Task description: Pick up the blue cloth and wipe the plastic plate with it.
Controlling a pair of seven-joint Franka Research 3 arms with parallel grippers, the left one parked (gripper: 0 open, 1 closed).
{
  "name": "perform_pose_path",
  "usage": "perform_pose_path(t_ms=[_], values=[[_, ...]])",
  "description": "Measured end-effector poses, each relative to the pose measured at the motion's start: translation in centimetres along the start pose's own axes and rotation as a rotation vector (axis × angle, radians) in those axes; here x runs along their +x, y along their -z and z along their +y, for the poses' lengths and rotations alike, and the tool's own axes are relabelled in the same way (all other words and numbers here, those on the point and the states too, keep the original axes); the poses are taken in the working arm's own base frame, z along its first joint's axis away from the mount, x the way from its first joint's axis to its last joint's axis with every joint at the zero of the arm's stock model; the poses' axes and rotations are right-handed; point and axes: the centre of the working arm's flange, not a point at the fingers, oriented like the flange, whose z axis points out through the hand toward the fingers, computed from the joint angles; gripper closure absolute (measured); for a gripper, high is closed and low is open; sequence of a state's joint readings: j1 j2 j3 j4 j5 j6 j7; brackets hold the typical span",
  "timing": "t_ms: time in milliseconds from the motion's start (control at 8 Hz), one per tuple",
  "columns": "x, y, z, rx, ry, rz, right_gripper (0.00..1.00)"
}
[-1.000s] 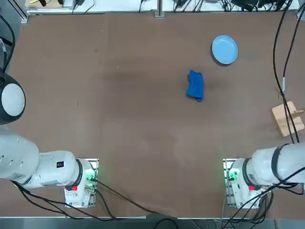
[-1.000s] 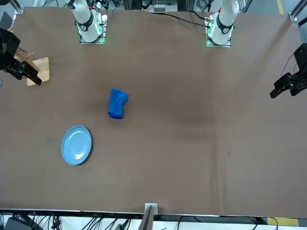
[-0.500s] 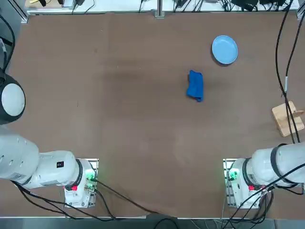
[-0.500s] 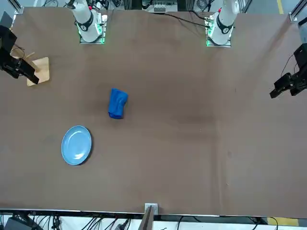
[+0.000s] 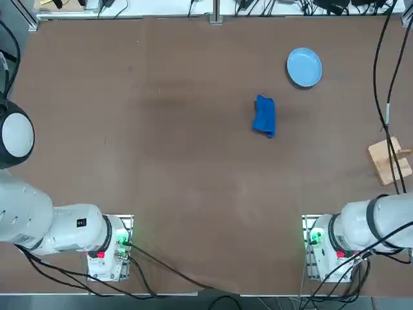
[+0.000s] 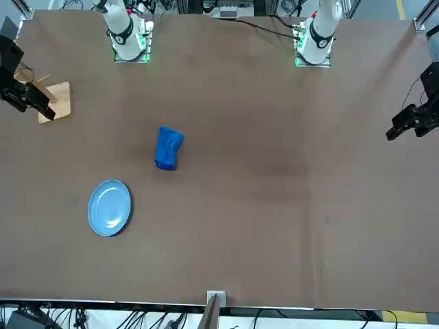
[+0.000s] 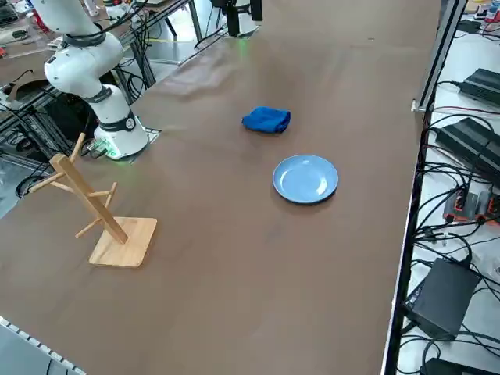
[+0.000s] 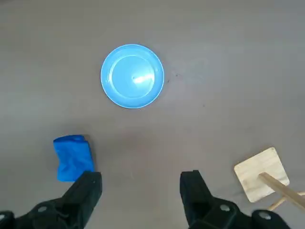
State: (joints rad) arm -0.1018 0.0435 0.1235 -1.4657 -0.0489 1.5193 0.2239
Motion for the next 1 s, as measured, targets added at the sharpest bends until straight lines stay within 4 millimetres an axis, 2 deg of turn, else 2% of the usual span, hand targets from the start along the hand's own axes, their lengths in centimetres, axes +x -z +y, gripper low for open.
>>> perform_pose_path(t_ms=[1000], values=[[0.52, -0.8, 0.83, -0.003, -0.017, -0.014, 0.0]])
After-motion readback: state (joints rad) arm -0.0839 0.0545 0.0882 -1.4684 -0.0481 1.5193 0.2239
